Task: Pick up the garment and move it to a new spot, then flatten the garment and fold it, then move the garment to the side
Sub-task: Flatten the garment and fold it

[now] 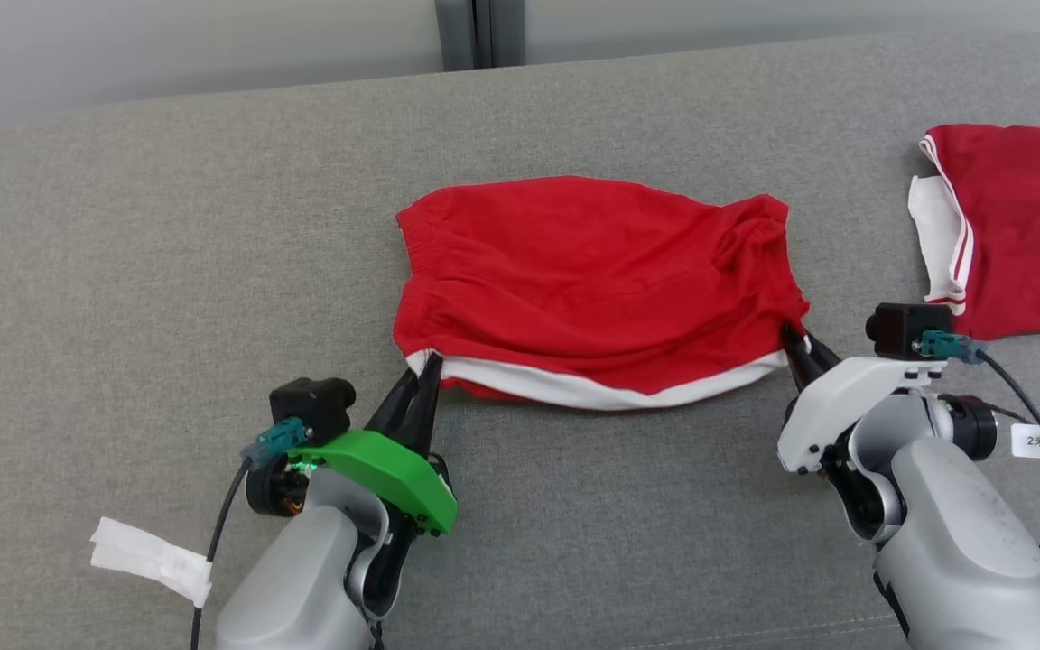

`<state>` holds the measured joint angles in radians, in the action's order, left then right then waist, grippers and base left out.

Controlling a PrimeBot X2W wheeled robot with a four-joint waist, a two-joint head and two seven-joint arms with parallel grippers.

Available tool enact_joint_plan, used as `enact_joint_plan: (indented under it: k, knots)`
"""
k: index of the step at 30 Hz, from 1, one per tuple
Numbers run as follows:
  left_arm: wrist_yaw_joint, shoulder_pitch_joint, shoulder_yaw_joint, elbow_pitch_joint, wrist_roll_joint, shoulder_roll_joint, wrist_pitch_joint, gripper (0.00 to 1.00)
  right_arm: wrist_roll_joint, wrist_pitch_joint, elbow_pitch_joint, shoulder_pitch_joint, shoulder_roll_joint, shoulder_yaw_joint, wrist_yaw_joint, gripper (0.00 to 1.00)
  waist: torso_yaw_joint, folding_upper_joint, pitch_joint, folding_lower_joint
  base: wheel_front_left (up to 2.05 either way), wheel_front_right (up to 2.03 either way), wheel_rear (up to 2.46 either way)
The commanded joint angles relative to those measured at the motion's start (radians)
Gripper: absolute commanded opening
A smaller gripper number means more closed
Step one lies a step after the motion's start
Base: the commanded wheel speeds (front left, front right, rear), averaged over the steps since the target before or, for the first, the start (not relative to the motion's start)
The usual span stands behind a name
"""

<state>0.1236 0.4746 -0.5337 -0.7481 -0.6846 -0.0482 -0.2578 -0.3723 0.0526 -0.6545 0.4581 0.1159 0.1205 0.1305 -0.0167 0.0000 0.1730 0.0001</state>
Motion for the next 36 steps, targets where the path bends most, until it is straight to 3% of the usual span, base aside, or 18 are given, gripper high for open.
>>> enact_joint_plan:
  k: [1, 6, 13, 20, 24, 28, 32, 36]
  knots:
    - [0.006, -0.005, 0.014, 0.039, -0.016, -0.005, -0.007, 0.00, -0.018, -0.017, 0.045, -0.021, 0.015, 0.004, 0.000, 0.00, -0.002, 0.0000, -0.018, -0.0001, 0.00, 0.00, 0.00]
    - [0.007, -0.040, 0.059, 0.247, -0.055, -0.019, -0.007, 0.00, -0.058, -0.025, 0.288, -0.082, 0.056, -0.028, 0.000, 0.00, -0.005, 0.0000, -0.037, -0.0001, 0.00, 0.00, 0.00]
    - [0.007, -0.027, 0.082, 0.514, -0.138, -0.060, 0.058, 0.00, -0.035, 0.086, 0.620, -0.131, 0.072, -0.100, 0.000, 0.00, -0.019, 0.0000, -0.040, -0.0001, 0.00, 0.00, 0.00]
    - [-0.015, 0.060, 0.135, 0.690, -0.210, -0.083, 0.145, 0.00, -0.079, 0.211, 0.810, -0.062, 0.053, -0.125, 0.000, 0.00, -0.032, 0.0000, -0.001, -0.0001, 0.00, 0.00, 0.00]
    - [-0.027, 0.148, 0.164, 0.656, -0.231, -0.084, 0.178, 0.00, -0.107, 0.282, 0.754, 0.024, 0.037, -0.113, 0.000, 0.00, -0.049, 0.0000, 0.049, -0.0001, 0.00, 0.00, 0.00]
    - [-0.020, 0.281, 0.185, 0.532, -0.205, -0.090, 0.162, 0.00, -0.134, 0.275, 0.575, 0.171, 0.011, -0.096, 0.000, 0.00, -0.072, 0.0000, 0.105, -0.0001, 0.00, 0.00, 0.00]
    - [-0.003, 0.424, 0.179, 0.372, -0.155, -0.085, 0.071, 0.00, -0.130, 0.142, 0.352, 0.342, -0.012, -0.068, 0.000, 0.00, -0.091, 0.0000, 0.105, -0.0001, 0.00, 0.00, 0.00]
    - [0.005, 0.559, 0.200, 0.275, -0.119, -0.077, 0.003, 0.00, -0.130, -0.068, 0.186, 0.530, -0.036, -0.041, 0.000, 0.00, -0.110, 0.0000, 0.079, -0.0001, 0.00, 0.00, 0.00]
